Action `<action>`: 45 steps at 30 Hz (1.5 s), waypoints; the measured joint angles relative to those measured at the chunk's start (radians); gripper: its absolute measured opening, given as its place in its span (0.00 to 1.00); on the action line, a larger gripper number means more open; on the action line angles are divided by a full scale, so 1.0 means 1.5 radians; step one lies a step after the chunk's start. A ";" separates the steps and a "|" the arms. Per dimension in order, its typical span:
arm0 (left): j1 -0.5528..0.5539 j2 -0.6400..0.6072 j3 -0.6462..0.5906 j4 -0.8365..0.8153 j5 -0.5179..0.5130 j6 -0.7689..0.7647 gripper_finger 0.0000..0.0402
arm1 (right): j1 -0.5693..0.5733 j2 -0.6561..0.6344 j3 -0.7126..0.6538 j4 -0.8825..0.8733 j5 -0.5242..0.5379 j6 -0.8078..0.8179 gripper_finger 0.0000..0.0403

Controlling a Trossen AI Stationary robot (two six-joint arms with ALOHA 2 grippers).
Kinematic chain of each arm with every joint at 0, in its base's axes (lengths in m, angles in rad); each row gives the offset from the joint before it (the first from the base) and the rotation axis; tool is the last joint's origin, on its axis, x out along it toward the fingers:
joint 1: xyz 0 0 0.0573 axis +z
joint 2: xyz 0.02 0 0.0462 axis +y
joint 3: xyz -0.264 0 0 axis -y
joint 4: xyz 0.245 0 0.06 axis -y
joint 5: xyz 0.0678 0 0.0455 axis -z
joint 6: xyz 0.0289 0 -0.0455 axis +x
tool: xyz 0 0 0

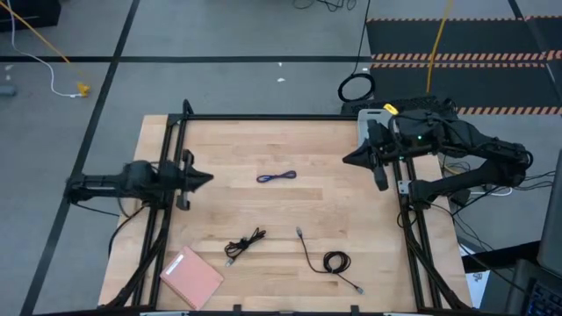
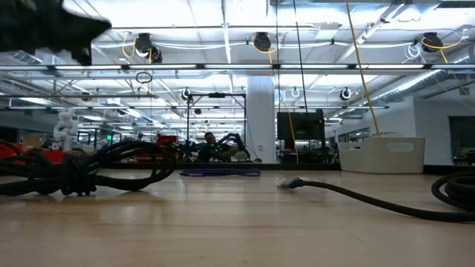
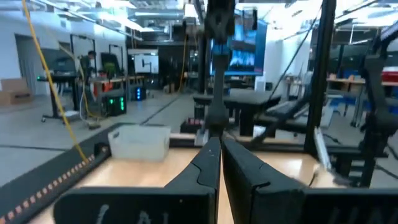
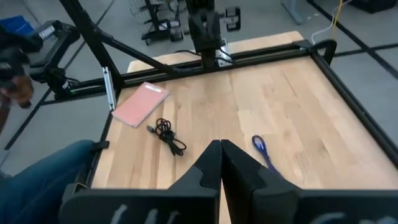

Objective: Pick and place USB-C Cables
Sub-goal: Put the right black charger cable into the white bin

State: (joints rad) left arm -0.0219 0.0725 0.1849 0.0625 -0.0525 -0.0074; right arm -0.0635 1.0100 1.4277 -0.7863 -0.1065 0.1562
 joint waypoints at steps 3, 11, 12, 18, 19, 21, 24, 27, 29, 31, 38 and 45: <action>0.000 0.059 0.107 -0.067 0.000 0.012 0.05 | 0.000 0.000 0.000 0.016 0.001 -0.009 0.00; 0.000 0.256 0.454 -0.234 0.000 0.036 0.05 | 0.000 -0.002 0.000 0.023 0.002 -0.012 0.00; 0.000 0.279 0.496 -0.261 0.002 0.037 0.05 | 0.000 -0.002 0.000 0.023 0.002 -0.012 0.00; 0.000 0.413 0.719 -0.431 0.007 0.057 0.05 | 0.000 -0.002 0.000 0.027 0.002 -0.012 0.00; 0.000 0.432 0.748 -0.455 0.007 0.056 0.05 | 0.000 -0.002 0.000 0.028 0.002 -0.012 0.00; 0.000 0.469 0.803 -0.504 0.007 0.049 0.05 | 0.000 -0.002 0.000 0.035 0.002 -0.010 0.00; 0.000 0.515 0.871 -0.562 0.009 0.044 0.05 | 0.000 -0.002 0.000 0.044 0.001 -0.009 0.00; 0.000 0.543 0.908 -0.594 0.013 0.039 0.05 | 0.000 -0.002 0.000 0.044 0.001 -0.008 0.00; 0.000 0.555 0.911 -0.602 0.028 0.032 0.05 | 0.000 -0.003 0.000 0.043 0.001 -0.008 0.00; 0.000 0.560 0.911 -0.609 0.067 0.044 0.05 | 0.000 -0.003 0.000 0.043 0.001 -0.005 0.00; -0.001 0.567 0.909 -0.618 0.087 0.066 0.05 | 0.000 -0.002 0.000 0.043 0.000 0.003 0.00; -0.001 0.576 0.909 -0.619 0.087 0.069 0.05 | 0.000 0.000 0.000 0.039 0.000 0.009 0.00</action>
State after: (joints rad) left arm -0.0227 0.9372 1.5482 -0.8658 0.0780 0.0959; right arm -0.0635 1.0099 1.4277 -0.7271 -0.1059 0.1692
